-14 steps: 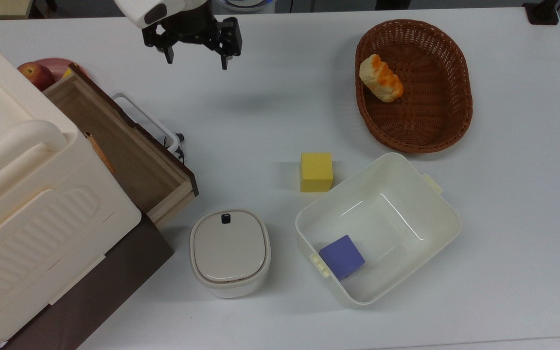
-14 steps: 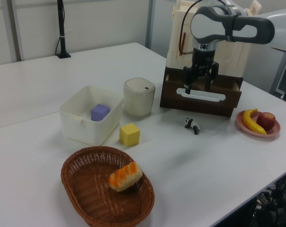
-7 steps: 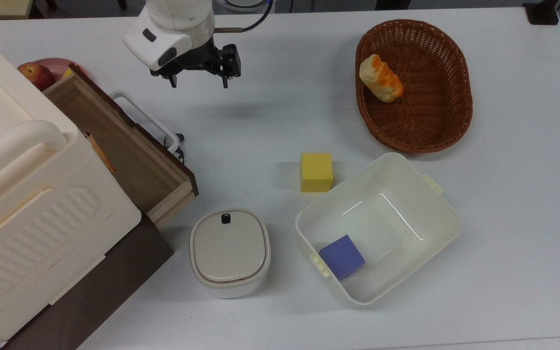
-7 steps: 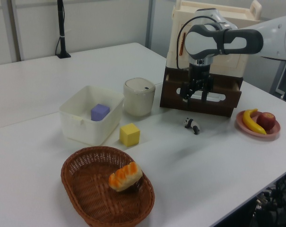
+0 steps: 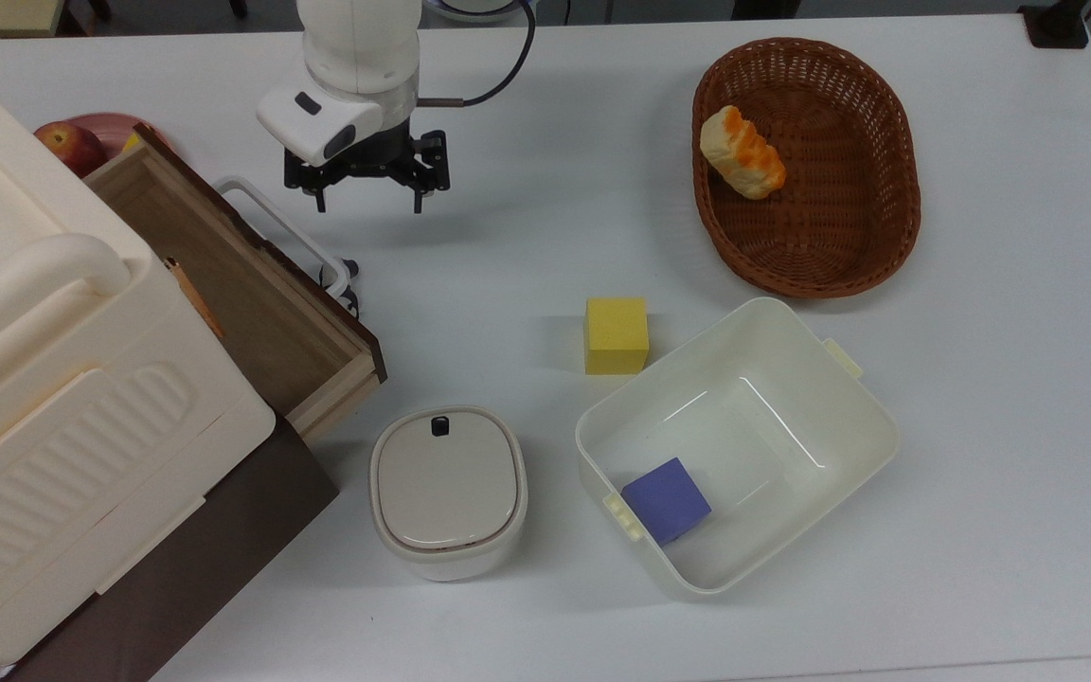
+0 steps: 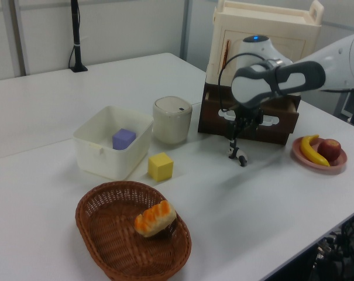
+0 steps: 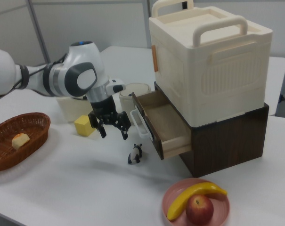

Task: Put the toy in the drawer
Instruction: 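Close the gripper on the panda toy and lift it, then carry the panda toy over the open wooden drawer and lower it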

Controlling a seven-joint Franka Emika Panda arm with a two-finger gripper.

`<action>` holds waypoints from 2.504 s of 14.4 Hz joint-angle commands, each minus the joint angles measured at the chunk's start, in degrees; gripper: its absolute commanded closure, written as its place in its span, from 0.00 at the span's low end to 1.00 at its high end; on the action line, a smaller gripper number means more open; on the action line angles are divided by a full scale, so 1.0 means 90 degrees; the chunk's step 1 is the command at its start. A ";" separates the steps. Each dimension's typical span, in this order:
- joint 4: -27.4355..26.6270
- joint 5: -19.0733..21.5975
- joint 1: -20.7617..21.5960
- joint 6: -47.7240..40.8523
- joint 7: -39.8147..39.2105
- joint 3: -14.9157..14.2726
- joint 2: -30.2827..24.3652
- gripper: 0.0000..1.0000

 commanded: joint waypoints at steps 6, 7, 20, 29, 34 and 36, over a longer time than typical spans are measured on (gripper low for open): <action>-0.1528 -0.1322 0.0435 0.2259 0.1060 -0.0398 -0.0228 0.03; -0.1529 -0.1420 0.0415 0.2349 0.1168 -0.0398 -0.0160 0.04; -0.1294 -0.2163 0.0337 0.3697 0.1735 -0.0759 0.0778 0.26; -0.1431 -0.2222 0.0687 0.3328 0.1706 -0.0750 0.0301 0.64; -0.1431 -0.2135 0.1321 0.2244 0.1745 -0.0701 -0.0285 0.67; -0.1373 -0.1863 0.1498 0.2048 0.1765 -0.0691 -0.0490 0.67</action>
